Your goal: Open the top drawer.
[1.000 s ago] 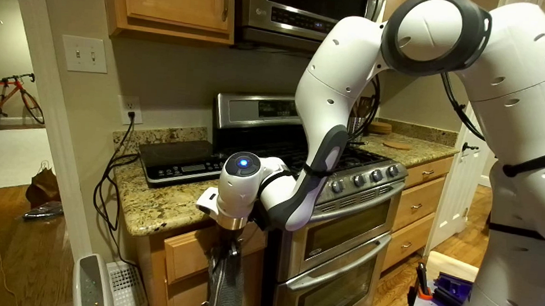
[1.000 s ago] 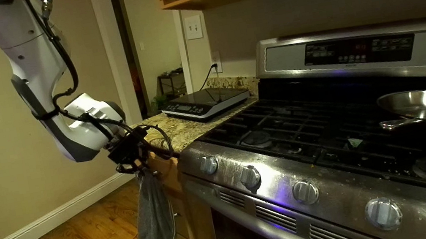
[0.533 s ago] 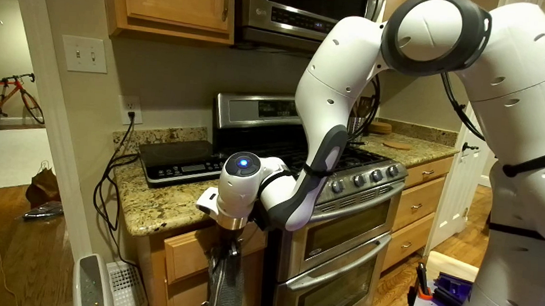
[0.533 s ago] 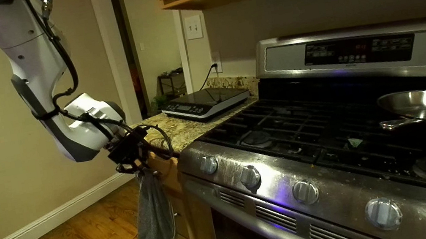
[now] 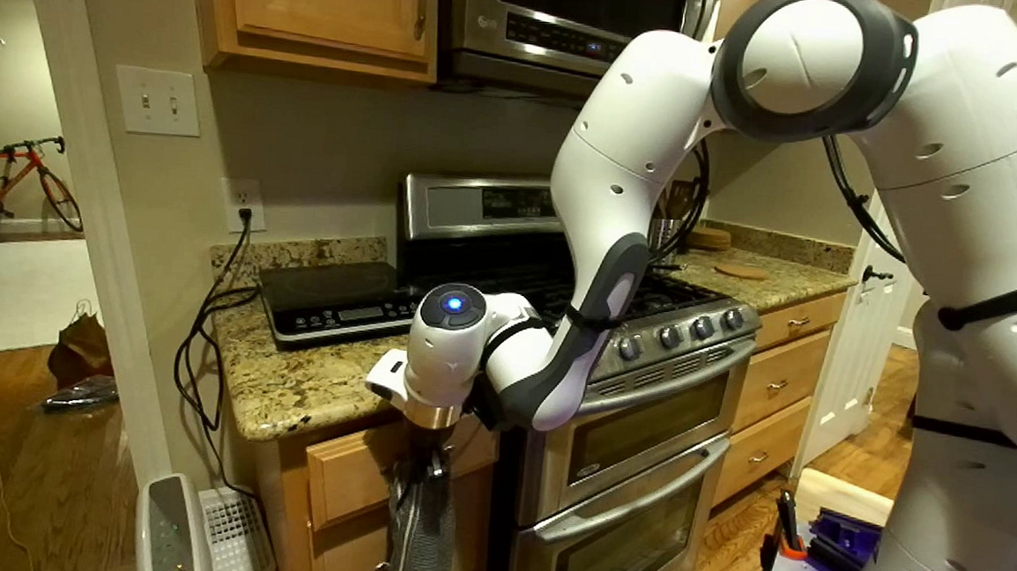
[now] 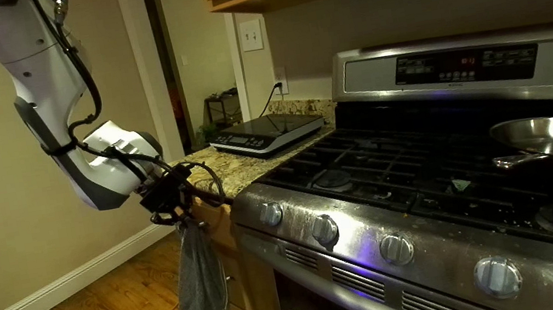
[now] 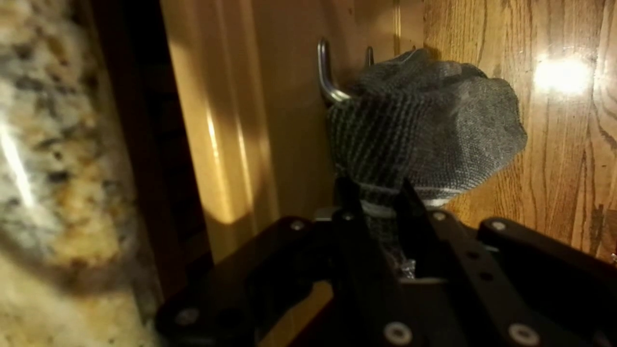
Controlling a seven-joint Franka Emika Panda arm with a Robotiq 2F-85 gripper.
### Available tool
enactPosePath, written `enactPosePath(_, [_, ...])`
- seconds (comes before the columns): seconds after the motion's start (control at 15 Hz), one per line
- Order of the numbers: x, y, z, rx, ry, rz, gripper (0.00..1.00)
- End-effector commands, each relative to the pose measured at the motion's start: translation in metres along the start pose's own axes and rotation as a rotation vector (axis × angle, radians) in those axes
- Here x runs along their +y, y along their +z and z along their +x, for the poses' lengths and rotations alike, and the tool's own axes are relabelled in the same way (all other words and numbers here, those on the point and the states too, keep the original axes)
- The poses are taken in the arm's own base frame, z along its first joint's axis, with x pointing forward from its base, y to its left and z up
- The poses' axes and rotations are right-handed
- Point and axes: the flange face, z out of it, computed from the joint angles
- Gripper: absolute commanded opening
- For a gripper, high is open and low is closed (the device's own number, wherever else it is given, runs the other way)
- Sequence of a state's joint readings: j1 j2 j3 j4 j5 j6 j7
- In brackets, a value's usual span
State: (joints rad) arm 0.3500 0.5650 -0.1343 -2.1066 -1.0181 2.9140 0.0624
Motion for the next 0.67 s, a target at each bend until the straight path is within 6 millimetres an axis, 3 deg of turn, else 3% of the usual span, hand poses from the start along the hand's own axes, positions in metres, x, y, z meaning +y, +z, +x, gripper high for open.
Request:
enactPosePath(0.0, [-0.010, -0.007, -0.002, 0.005, 0.004, 0.005, 0.08])
enactPosePath(0.33, [-0.032, -0.023, -0.002, 0.011, 0.006, 0.013, 0.08])
enactPosePath(0.6, [-0.072, -0.043, -0.007, 0.017, -0.007, 0.035, 0.08])
